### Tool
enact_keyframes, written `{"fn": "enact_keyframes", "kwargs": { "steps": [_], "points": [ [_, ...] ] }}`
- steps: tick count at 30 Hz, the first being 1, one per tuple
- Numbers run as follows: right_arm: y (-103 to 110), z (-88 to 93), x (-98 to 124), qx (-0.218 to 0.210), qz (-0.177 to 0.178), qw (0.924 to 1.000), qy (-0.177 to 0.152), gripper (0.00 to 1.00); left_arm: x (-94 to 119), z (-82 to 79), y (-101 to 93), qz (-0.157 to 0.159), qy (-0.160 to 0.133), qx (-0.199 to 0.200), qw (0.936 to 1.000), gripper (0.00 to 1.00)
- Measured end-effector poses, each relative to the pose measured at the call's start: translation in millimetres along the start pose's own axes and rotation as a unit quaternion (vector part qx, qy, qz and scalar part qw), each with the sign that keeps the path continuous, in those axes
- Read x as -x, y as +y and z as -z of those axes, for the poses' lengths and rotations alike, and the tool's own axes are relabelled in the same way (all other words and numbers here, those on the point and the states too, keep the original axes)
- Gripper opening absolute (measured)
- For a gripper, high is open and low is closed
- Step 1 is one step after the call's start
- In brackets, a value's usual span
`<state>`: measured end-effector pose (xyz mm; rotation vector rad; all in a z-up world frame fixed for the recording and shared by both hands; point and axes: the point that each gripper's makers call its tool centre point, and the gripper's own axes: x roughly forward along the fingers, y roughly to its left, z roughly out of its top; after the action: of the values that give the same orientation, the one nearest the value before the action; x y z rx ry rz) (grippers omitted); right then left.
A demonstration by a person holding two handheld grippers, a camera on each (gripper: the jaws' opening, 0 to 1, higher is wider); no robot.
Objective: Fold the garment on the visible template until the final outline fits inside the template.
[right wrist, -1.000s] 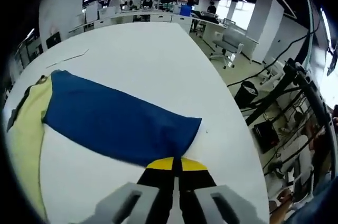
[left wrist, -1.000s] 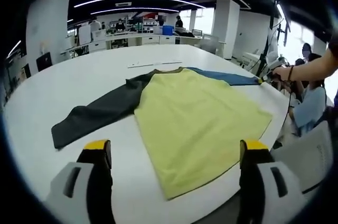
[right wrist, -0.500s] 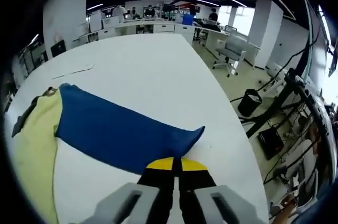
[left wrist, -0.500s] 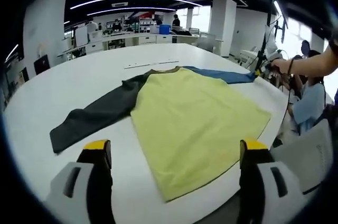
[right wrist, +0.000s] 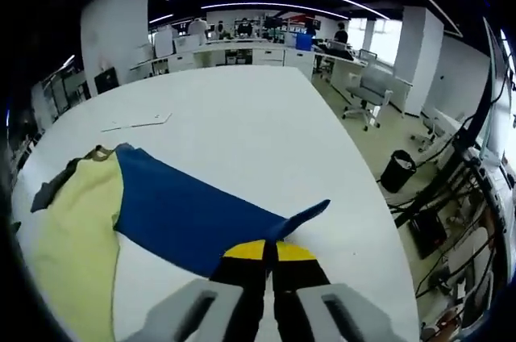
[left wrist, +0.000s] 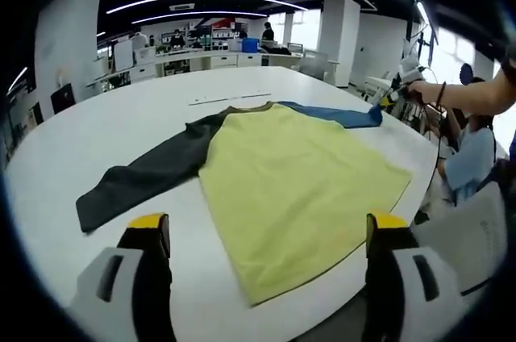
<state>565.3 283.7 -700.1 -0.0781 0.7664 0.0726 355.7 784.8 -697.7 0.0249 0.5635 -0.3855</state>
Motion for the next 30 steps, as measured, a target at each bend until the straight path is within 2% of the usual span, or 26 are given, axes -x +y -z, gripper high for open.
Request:
{"fn": "enact_keyframes", "kwargs": {
  "steps": [11,30],
  "points": [
    [39,-19.8,-1,0.013,-0.036,0.9992,-0.012,0.00,2,-3.2,-2.3,0.005,0.000,0.002,1.0000,0.99],
    [122,-47.1,-11,0.049,-0.100,0.9937,-0.015,0.00,5,-5.5,-1.4,0.010,-0.001,-0.002,0.9999,0.99]
  ]
}}
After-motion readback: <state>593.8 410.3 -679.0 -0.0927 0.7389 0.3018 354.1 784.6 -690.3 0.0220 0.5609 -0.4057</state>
